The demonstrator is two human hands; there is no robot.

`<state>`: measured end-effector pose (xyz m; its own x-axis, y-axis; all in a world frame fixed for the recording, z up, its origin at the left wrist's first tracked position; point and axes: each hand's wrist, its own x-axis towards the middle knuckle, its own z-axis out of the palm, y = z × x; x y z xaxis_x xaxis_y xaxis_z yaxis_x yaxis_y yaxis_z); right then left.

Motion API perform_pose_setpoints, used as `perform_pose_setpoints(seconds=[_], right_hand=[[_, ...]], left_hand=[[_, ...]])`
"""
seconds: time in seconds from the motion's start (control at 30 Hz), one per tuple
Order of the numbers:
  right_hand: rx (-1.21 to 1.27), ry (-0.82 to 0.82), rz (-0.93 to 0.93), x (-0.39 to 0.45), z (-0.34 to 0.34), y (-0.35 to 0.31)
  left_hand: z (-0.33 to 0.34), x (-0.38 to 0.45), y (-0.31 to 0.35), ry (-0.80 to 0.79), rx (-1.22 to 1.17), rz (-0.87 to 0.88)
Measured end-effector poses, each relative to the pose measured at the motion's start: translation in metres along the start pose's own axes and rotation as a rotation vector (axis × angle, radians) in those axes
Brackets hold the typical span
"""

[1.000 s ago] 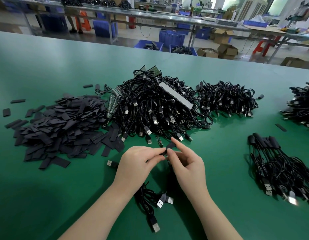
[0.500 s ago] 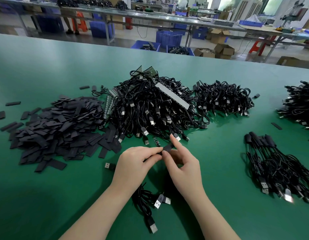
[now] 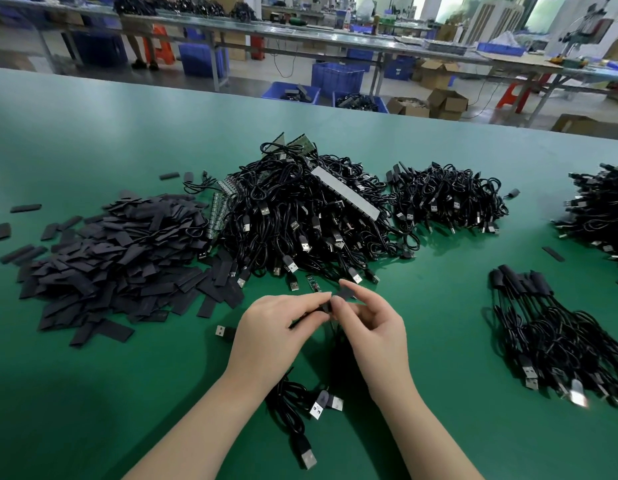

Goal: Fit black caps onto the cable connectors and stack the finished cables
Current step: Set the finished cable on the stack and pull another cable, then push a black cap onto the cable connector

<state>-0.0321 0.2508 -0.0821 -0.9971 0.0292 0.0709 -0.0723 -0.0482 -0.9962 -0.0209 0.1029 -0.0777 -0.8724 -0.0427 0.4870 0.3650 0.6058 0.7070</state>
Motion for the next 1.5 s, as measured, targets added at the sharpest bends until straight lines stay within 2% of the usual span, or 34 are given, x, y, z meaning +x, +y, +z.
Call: perform_pose_setpoints(seconds=[0.17, 0.3, 0.4, 0.53, 0.6, 0.67, 0.77, 0.87, 0.93, 1.0, 1.07, 1.13, 1.2, 1.27, 1.33, 1.4, 1.5], right_hand=[[0.156, 0.047, 0.059, 0.004, -0.005, -0.001], [0.139, 0.100, -0.015, 0.003, -0.006, -0.005], [0.065, 0.070, -0.054, 0.001, -0.006, -0.005], [0.091, -0.043, 0.011, -0.001, 0.000, -0.001], [-0.034, -0.120, -0.012, -0.003, 0.005, -0.002], [-0.112, -0.119, -0.065, -0.004, 0.007, -0.002], [-0.012, -0.040, -0.035, -0.002, 0.005, -0.004], [0.254, 0.053, 0.091, 0.007, -0.006, -0.014], [0.444, 0.199, 0.143, 0.019, -0.028, -0.021], [0.463, 0.386, 0.139, 0.029, -0.057, -0.025], [0.155, 0.525, 0.091, 0.032, -0.084, -0.024], [-0.359, 0.583, 0.070, 0.033, -0.105, -0.020], [-0.857, 0.542, 0.147, 0.035, -0.117, -0.014], [-1.189, 0.442, 0.269, 0.036, -0.117, -0.013], [-1.361, 0.380, 0.325, 0.034, -0.108, -0.017], [-1.442, 0.337, 0.289, 0.032, -0.101, -0.019], [-1.557, 0.168, 0.279, 0.028, -0.103, -0.020]], left_hand=[[0.003, 0.002, 0.000, -0.028, 0.011, -0.015], [0.002, 0.002, -0.002, -0.001, 0.001, -0.032], [0.000, 0.002, -0.002, 0.018, -0.001, -0.036], [0.001, 0.002, -0.002, 0.033, -0.056, -0.072], [0.001, 0.002, -0.001, 0.015, -0.048, -0.062], [0.000, 0.002, -0.001, 0.017, -0.039, -0.015], [-0.002, 0.004, -0.002, 0.025, -0.013, 0.037], [-0.003, 0.005, -0.001, 0.062, 0.047, 0.095], [-0.003, 0.005, -0.002, 0.086, 0.044, 0.091], [-0.003, 0.005, -0.004, 0.093, 0.045, 0.072], [-0.002, 0.005, -0.005, 0.091, 0.052, 0.060], [-0.001, 0.004, -0.005, 0.085, 0.050, 0.057], [0.000, 0.004, -0.005, 0.075, 0.058, 0.070], [0.001, 0.004, -0.006, 0.067, 0.072, 0.080], [0.001, 0.004, -0.008, 0.069, 0.077, 0.083], [0.001, 0.005, -0.011, 0.071, 0.076, 0.077], [-0.002, 0.007, -0.013, 0.107, 0.066, 0.052]])
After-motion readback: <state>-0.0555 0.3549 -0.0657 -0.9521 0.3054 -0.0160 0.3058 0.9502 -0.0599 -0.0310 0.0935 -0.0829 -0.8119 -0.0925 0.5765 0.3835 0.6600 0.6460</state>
